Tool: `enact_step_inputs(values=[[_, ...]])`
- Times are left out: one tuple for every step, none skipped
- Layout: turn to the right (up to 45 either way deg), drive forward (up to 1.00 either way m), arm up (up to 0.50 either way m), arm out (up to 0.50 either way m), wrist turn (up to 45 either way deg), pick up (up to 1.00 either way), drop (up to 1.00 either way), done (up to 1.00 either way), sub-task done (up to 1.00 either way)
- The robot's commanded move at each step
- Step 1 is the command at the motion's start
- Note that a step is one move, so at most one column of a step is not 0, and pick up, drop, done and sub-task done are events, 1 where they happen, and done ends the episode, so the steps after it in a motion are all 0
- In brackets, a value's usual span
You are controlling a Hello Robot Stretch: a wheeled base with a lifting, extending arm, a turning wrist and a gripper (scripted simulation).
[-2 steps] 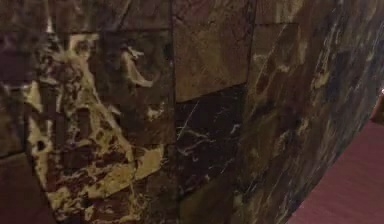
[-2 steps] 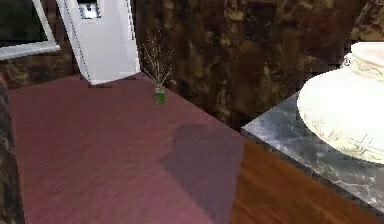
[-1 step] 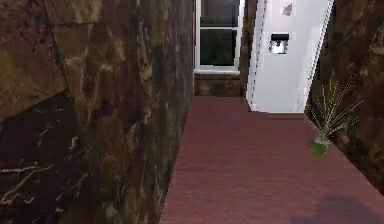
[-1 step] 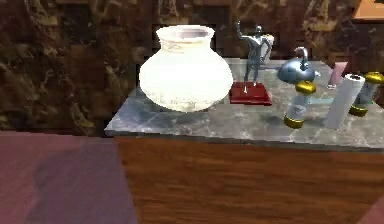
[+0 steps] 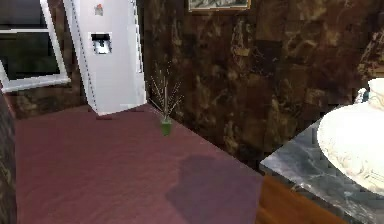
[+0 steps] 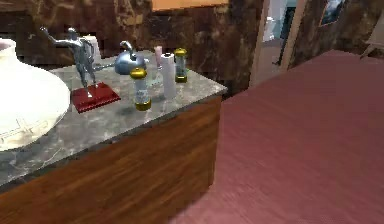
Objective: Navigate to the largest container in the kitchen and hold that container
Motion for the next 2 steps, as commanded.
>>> enact_step_inputs(values=[[45.0, 0.0, 0.0, 0.0, 0.0, 0.0, 0.0, 0.0, 0.0], [3.0, 0.0, 0.0, 0.0, 0.0, 0.0, 0.0, 0.0, 0.0]])
